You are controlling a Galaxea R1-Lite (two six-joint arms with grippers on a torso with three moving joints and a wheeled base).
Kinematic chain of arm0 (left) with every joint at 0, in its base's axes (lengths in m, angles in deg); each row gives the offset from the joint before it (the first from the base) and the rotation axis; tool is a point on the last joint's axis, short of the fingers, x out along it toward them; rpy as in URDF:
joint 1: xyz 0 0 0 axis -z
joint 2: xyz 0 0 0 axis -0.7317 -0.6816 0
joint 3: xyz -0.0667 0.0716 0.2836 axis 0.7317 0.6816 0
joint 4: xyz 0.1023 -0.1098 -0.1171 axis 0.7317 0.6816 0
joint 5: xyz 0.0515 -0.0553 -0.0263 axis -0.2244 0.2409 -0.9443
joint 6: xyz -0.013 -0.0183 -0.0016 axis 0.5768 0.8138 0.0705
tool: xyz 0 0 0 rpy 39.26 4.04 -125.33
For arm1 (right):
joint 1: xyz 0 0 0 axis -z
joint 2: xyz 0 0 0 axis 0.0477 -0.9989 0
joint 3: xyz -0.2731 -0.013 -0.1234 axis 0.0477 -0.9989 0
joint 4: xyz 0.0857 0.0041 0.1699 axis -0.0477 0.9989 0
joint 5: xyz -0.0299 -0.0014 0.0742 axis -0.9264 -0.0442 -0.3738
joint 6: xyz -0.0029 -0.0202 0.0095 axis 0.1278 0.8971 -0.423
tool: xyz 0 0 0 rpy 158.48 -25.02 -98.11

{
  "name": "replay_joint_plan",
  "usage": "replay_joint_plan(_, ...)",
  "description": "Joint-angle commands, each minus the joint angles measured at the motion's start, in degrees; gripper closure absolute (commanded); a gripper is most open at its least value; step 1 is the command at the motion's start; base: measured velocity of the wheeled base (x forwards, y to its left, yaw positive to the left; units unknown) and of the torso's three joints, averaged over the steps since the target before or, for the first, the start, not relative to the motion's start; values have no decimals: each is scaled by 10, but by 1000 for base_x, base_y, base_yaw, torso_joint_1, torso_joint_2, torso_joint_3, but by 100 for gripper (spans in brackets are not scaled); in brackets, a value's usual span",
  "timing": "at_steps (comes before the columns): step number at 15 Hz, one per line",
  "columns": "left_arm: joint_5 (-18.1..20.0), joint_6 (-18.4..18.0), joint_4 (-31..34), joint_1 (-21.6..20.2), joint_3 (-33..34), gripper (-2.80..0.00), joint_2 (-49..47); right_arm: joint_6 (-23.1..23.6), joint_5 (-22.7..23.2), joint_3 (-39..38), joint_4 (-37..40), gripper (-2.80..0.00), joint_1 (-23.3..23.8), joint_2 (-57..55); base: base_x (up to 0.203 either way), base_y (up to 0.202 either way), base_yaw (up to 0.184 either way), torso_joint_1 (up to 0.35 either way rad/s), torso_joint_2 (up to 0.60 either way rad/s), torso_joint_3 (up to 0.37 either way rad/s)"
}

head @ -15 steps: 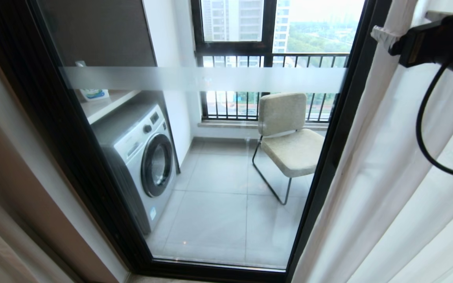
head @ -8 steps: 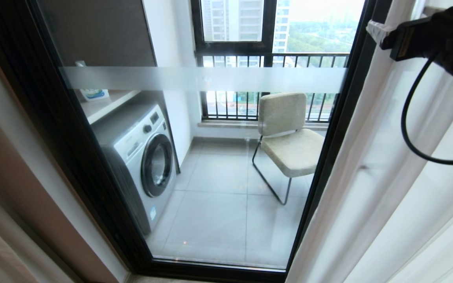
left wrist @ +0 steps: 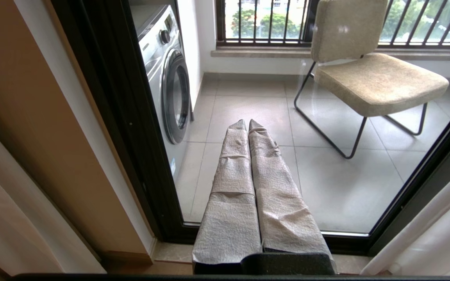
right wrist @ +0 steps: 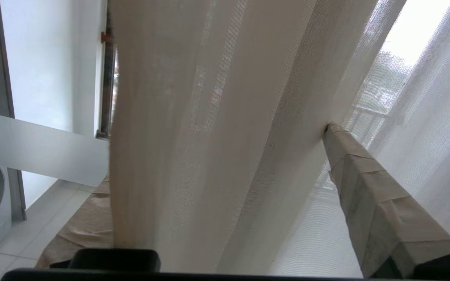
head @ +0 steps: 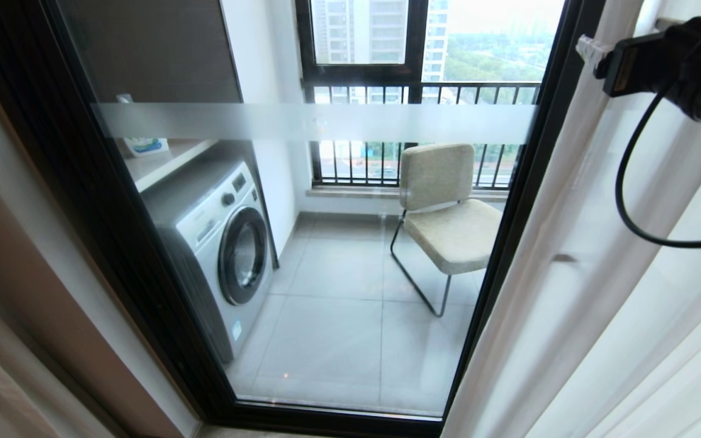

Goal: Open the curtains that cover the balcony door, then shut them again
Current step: Pull the inner curtains open on both sides

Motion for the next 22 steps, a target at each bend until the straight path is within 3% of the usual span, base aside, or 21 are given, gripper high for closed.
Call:
replay_joint_plan(1, 0, 0, 0, 0, 0, 0, 0, 1, -1, -1, 1, 0, 5, 9, 0, 0, 0, 0, 0, 0)
replay_joint_plan(7, 0, 0, 0, 0, 0, 0, 0, 2, 0, -23, 15, 0, 42, 43, 0, 0, 0, 0, 0, 0)
replay_joint_plan(12, 0, 0, 0, 0, 0, 0, 0, -3, 2, -73, 20, 0, 103, 85, 0, 0, 0, 0, 0, 0)
replay_joint_plan(22, 0, 0, 0, 0, 0, 0, 0, -1, -4, -105, 20, 0, 123, 120, 0, 0, 0, 0, 0, 0)
